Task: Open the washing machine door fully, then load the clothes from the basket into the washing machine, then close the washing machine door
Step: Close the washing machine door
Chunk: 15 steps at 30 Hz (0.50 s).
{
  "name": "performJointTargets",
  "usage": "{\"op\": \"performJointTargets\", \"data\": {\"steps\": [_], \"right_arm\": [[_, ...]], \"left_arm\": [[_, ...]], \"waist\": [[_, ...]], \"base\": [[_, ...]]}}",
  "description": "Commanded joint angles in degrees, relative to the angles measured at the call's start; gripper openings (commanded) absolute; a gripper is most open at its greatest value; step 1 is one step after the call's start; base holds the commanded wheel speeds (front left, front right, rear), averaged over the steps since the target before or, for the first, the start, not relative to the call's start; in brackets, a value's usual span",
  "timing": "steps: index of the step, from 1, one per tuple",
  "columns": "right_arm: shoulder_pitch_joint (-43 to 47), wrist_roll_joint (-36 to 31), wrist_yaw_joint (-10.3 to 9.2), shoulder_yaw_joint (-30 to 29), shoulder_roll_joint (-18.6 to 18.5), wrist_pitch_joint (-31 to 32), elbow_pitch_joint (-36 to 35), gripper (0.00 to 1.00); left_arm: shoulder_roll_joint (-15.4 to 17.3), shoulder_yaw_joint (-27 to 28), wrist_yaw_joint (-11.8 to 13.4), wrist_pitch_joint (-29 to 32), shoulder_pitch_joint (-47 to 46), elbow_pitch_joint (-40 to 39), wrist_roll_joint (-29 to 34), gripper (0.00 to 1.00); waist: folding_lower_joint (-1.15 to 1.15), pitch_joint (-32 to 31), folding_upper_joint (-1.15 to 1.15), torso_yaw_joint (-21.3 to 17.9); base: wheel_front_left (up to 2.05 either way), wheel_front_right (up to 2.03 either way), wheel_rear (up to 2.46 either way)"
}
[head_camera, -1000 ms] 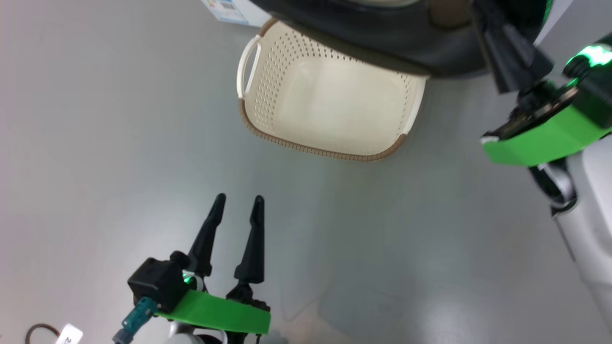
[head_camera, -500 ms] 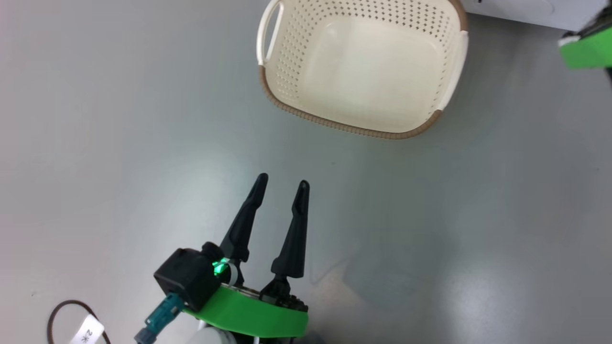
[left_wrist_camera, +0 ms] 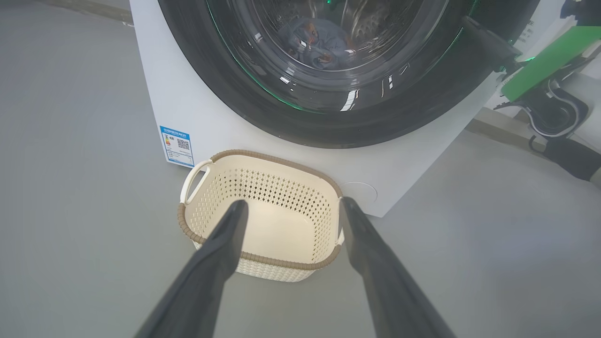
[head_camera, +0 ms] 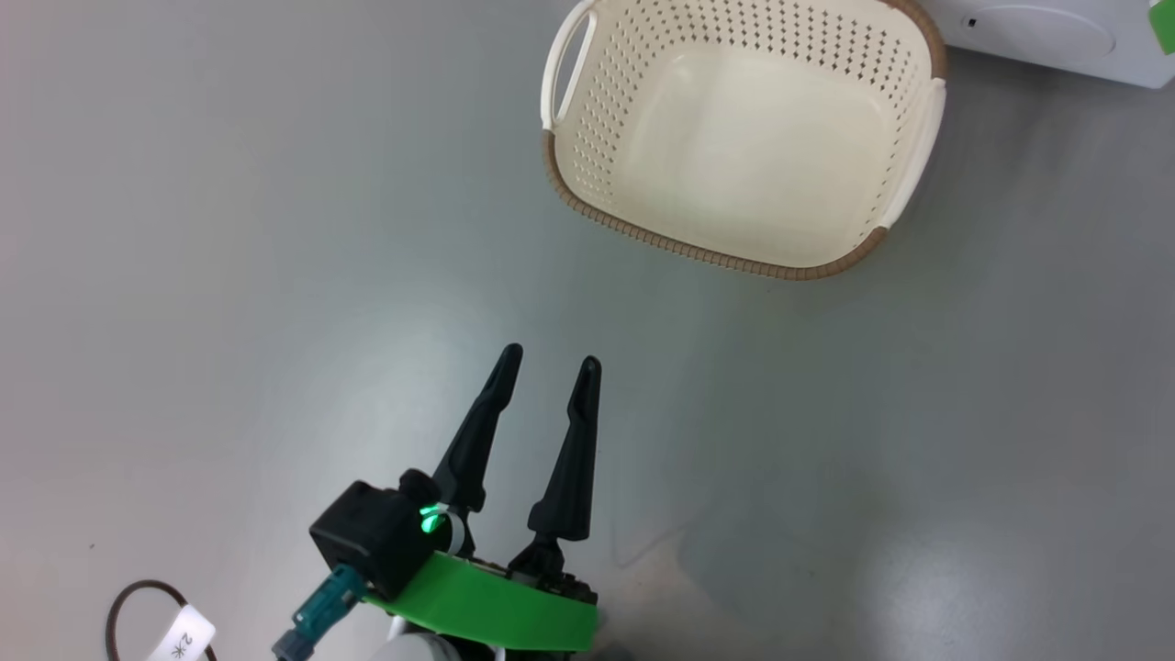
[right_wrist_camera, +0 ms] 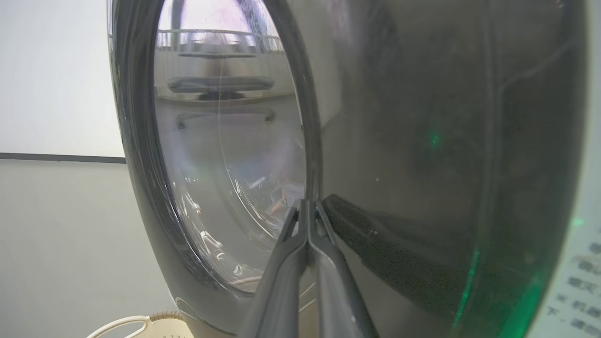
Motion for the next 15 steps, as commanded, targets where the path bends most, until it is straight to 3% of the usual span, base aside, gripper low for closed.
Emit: {"op": "performJointTargets", "data": {"steps": [1, 10, 13, 15], "right_arm": [[-0.7, 0.4, -0.66, -0.8, -0.4, -0.1, -1.0, 0.0], [6.2, 1.1, -0.66, -0.9, 4.1, -0.1, -3.4, 0.0], [9.6, 1.7, -0.66, -1.7, 6.1, -0.1, -5.5, 0.41], [11.9, 1.8, -0.66, -2.2, 7.3, -0.1, -7.1, 0.82]], "left_arm": [[1.0, 2.0, 0.3, -0.4, 1.3, -0.8, -0.1, 1.0], [1.0, 4.7, -0.7, -0.4, 0.9, 2.1, 0.6, 1.0], [1.0, 5.6, -1.1, -0.4, 0.9, 3.3, 1.0, 1.0], [1.0, 6.2, -1.5, -0.4, 0.8, 4.1, 1.3, 1.0]], "waist": [[0.0, -0.9, 0.0, -0.8], [0.0, -5.7, 0.0, -5.3], [0.0, -7.8, 0.0, -7.3], [0.0, -9.2, 0.0, -8.8]], "base": [[0.0, 0.0, 0.0], [0.0, 0.0, 0.0], [0.0, 0.0, 0.0], [0.0, 0.0, 0.0]]}}
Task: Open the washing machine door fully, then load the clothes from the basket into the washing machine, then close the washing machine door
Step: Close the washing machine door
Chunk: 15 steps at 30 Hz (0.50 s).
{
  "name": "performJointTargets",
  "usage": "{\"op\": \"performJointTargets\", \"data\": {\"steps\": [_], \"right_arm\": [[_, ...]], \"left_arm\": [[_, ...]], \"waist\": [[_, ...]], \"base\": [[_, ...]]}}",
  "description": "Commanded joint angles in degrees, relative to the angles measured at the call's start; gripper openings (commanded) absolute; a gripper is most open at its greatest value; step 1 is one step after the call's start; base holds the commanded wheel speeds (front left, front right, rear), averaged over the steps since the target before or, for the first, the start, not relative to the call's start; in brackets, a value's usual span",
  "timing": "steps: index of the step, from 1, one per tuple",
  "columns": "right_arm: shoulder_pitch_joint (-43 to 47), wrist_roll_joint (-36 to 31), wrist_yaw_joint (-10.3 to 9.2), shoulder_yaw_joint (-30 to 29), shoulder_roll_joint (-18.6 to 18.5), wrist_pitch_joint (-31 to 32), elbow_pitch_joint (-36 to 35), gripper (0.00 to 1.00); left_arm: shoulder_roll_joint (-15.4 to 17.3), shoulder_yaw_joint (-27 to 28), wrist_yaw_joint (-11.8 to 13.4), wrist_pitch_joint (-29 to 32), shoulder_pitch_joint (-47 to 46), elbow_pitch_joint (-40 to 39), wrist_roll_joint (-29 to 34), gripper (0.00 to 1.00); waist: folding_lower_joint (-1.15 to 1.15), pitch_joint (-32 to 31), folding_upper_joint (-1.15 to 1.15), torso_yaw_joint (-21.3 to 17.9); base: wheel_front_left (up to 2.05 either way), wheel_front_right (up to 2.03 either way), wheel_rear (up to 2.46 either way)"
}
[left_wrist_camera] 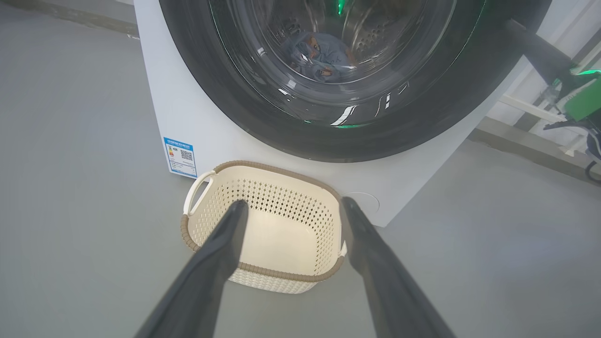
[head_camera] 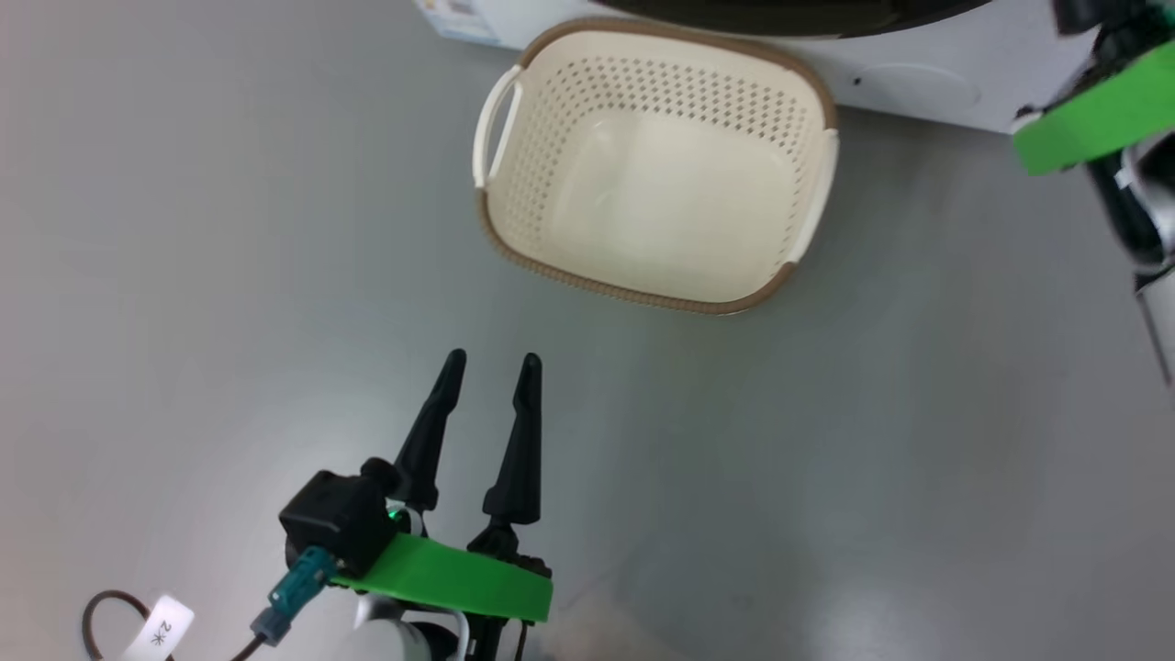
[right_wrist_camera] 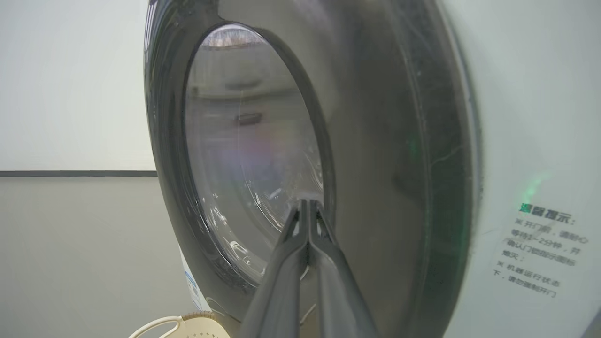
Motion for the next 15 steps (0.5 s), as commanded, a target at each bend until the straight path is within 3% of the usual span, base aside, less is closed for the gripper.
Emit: {"op": "performJointTargets", "data": {"steps": [1, 2, 15], "right_arm": [[2.8, 1.0, -0.38, -0.3, 1.3, -0.1, -2.4, 0.96], [4.1, 1.0, -0.38, -0.9, 2.0, -0.1, -3.1, 1.0], [19.7, -0.9, -0.38, -4.9, 8.9, -0.1, -11.8, 1.0]], "left_arm": [[1.0, 2.3, -0.3, -0.4, 0.8, -0.5, 0.8, 1.0], [1.0, 2.7, -0.4, -0.4, 0.9, 0.0, 1.1, 1.0], [1.0, 10.4, -2.9, -0.4, 2.7, 6.3, 5.9, 1.0]], "waist": [[0.0, -3.8, 0.0, -3.9], [0.0, -4.6, 0.0, -4.6], [0.0, -14.4, 0.0, -15.2]], "base": [[0.0, 0.0, 0.0], [0.0, 0.0, 0.0], [0.0, 0.0, 0.0]]}}
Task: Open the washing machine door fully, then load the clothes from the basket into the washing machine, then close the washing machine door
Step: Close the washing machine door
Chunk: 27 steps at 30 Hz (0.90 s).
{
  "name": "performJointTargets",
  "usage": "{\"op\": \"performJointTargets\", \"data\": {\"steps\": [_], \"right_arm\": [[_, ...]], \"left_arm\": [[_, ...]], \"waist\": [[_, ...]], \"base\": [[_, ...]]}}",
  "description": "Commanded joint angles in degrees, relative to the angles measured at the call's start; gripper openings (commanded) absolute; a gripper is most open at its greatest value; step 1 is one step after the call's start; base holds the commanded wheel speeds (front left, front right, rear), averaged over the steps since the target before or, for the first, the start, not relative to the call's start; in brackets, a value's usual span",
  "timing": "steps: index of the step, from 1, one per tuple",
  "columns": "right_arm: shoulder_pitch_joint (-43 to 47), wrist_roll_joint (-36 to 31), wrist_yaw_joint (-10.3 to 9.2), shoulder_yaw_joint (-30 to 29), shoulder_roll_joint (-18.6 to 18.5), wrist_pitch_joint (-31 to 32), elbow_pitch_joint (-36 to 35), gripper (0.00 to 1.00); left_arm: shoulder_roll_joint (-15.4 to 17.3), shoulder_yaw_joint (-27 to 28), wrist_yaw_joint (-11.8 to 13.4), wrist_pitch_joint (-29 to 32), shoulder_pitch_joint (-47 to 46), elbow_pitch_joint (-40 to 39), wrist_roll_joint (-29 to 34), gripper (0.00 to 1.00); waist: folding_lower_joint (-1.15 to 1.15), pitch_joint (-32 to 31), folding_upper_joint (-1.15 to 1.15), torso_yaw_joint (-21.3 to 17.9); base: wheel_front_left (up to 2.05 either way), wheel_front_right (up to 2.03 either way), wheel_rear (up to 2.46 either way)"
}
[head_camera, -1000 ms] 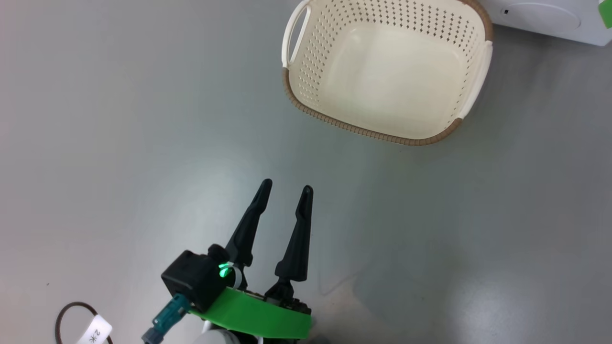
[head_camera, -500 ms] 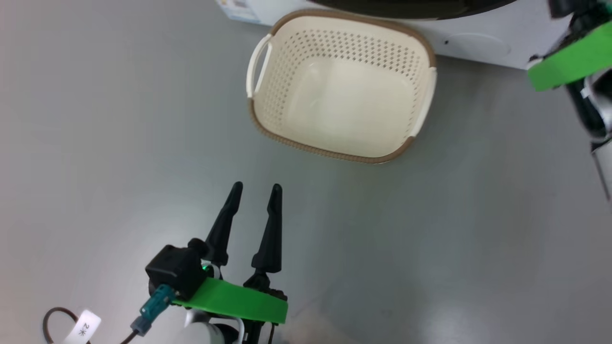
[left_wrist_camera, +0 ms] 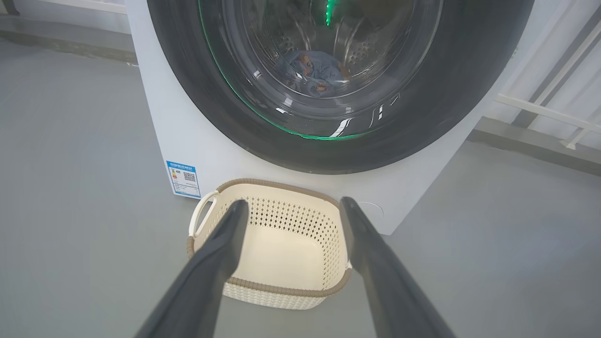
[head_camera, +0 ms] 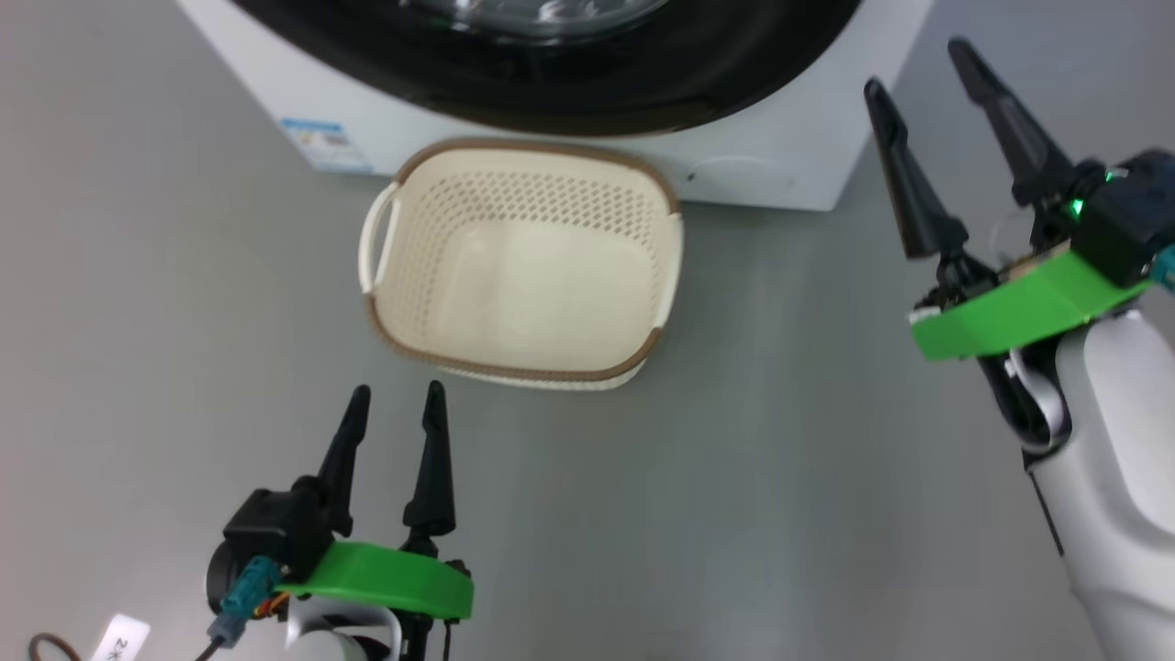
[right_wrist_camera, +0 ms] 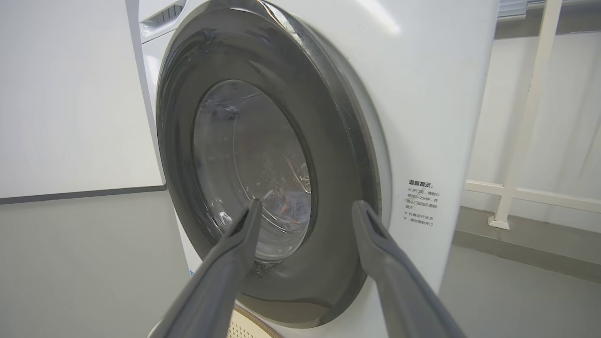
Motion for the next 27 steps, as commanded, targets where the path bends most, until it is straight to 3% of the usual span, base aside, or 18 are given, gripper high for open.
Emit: {"op": "performJointTargets", "data": {"steps": [1, 14, 27], "right_arm": [[2.8, -0.4, -0.38, 0.0, 1.1, -0.1, -2.3, 1.0], [18.3, -2.1, -0.38, -4.9, 2.4, -0.1, -8.6, 1.0], [31.0, -4.8, -0.38, -11.5, 5.5, -0.1, -14.5, 1.0]], "left_arm": [[0.9, 2.7, -0.6, -0.4, 0.5, -0.7, 0.9, 1.0], [0.9, 6.8, -2.5, -0.4, 2.9, 2.4, 2.1, 1.0], [0.9, 10.7, -3.4, -0.4, 4.9, 2.5, 3.6, 1.0]], "waist": [[0.0, -6.2, 0.0, -6.4], [0.0, -14.4, 0.0, -11.5], [0.0, -15.9, 0.0, -14.6]], "base": [[0.0, 0.0, 0.0], [0.0, 0.0, 0.0], [0.0, 0.0, 0.0]]}}
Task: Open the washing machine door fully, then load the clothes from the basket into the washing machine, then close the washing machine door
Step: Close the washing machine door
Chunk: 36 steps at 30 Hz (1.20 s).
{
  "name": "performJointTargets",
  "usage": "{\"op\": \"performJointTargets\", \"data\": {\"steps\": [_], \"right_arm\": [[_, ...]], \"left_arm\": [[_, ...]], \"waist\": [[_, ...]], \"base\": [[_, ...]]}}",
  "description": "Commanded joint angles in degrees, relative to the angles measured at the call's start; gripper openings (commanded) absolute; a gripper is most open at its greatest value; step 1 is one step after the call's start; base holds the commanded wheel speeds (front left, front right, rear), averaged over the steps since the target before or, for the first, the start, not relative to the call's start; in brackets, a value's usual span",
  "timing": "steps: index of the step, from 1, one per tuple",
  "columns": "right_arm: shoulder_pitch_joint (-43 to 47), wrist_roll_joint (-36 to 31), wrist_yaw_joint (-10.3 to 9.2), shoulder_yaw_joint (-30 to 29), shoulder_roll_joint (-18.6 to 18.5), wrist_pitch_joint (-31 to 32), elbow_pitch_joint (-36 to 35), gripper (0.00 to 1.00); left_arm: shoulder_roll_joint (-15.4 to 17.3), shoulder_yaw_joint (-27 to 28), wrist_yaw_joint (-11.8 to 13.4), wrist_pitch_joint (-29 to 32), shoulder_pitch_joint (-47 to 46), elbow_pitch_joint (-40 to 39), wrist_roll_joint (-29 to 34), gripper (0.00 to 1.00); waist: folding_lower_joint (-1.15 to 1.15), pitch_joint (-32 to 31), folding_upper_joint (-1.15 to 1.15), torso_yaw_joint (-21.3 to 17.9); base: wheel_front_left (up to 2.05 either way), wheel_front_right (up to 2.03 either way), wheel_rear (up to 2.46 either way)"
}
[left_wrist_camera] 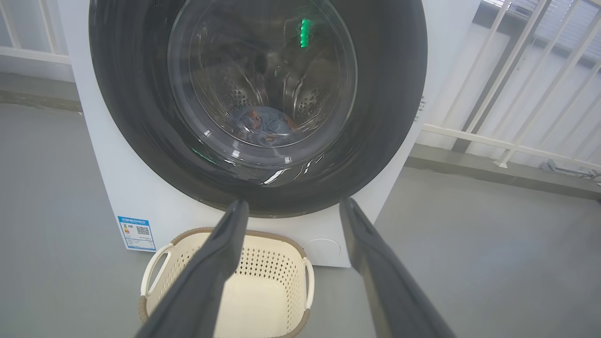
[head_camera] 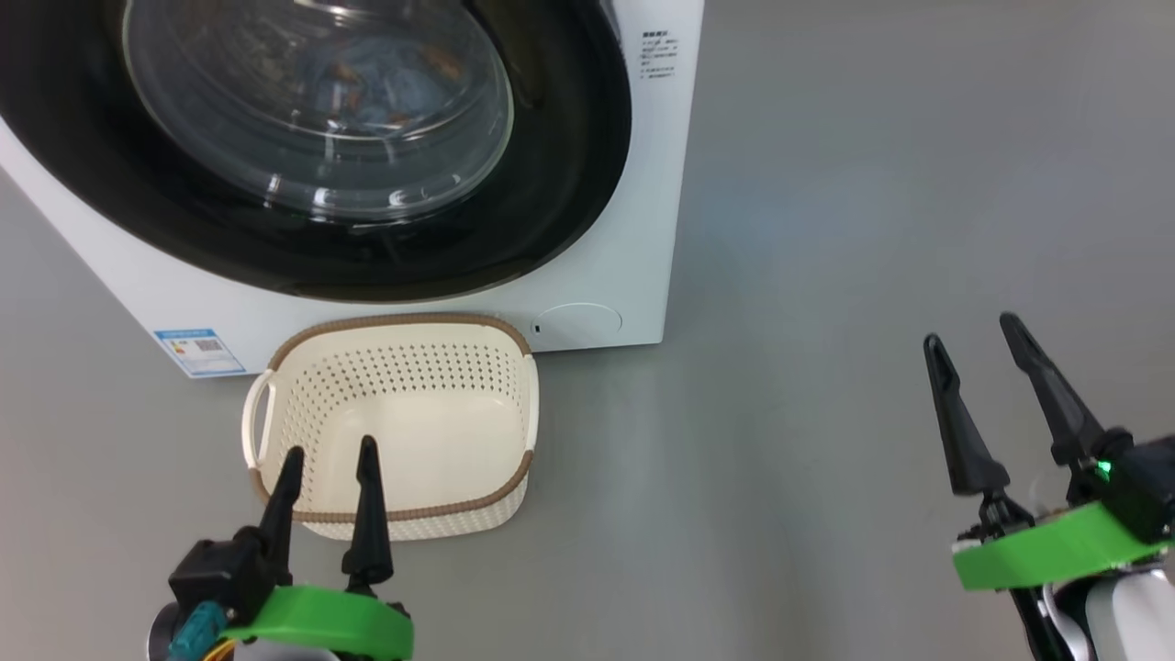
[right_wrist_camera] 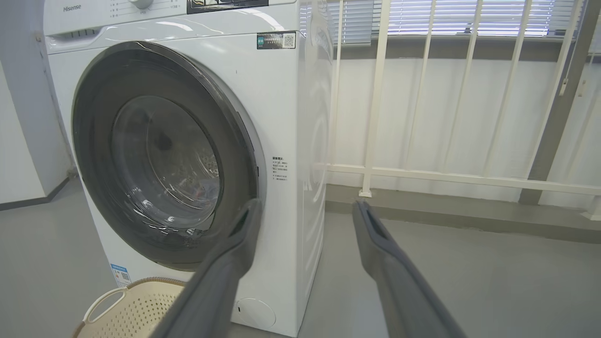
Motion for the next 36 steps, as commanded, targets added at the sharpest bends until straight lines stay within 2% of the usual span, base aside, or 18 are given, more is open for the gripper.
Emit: {"op": "performJointTargets", "data": {"steps": [1, 12, 36], "right_arm": [[1.2, -0.7, -0.37, 0.4, 0.1, -0.1, -1.7, 1.0], [7.9, -3.4, -0.37, -4.9, 2.8, -0.1, -0.1, 1.0], [9.5, -4.2, -0.37, -4.4, 4.2, -0.1, 0.7, 1.0]], "left_arm": [[0.7, 2.3, -0.4, -0.4, 0.4, -1.2, 1.0, 1.0], [0.7, 4.0, 0.0, -0.4, 5.2, -3.1, 2.9, 1.0], [0.7, 5.8, -0.6, -0.4, 6.9, -3.4, 4.0, 1.0]], "waist": [[0.0, -0.7, 0.0, -0.4], [0.0, -2.8, 0.0, 0.7], [0.0, -5.2, 0.0, 2.1]], "base": [[0.0, 0.0, 0.0], [0.0, 0.0, 0.0], [0.0, 0.0, 0.0]]}}
